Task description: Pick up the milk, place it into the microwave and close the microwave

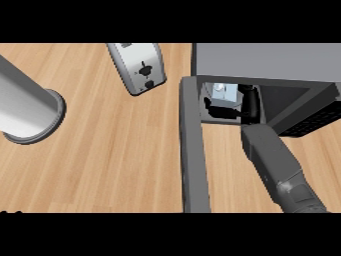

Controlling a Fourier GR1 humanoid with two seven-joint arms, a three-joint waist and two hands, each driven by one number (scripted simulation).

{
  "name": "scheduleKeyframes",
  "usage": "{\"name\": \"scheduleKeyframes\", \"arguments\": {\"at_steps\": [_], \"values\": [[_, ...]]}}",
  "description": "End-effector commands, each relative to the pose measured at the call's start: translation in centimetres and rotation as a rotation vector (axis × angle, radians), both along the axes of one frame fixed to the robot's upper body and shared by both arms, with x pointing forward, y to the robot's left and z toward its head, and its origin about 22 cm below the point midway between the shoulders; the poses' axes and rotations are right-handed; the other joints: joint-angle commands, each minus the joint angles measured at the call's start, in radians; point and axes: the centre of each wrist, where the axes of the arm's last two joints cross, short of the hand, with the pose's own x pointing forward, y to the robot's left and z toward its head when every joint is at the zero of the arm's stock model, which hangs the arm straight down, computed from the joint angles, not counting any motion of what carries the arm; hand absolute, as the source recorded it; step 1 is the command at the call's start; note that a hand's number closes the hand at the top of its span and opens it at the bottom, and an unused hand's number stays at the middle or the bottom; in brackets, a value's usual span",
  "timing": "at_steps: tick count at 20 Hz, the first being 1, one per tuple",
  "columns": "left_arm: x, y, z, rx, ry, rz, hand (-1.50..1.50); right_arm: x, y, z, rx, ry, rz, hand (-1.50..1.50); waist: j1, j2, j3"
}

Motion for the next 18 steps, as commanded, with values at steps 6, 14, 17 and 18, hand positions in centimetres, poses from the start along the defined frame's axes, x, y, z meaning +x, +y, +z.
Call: {"name": "scheduleKeyframes", "arguments": {"at_steps": [6, 14, 17, 18], "values": [[0.8, -0.5, -0.7, -0.006, -0.003, -0.027, -1.5, 0.8, -1.5, 0.1, -0.171, -0.01, -0.05, 1.5, 0.037, 0.019, 0.002], [1.3, 0.3, -0.9, -0.018, -0.019, -0.052, -1.5, 2.7, -3.4, 3.0, -0.279, -0.113, -0.104, 1.5, 0.057, 0.029, 0.003], [0.6, 0.5, -0.7, -0.002, -0.012, -0.045, -1.5, 2.9, -3.6, 3.2, -0.226, -0.155, -0.12, 1.5, 0.058, 0.027, 0.004], [0.6, 0.7, -0.8, -0.001, -0.007, -0.052, -1.5, 3.7, -3.6, 4.6, -0.186, -0.173, -0.132, 1.5, 0.061, 0.028, 0.004]]}}
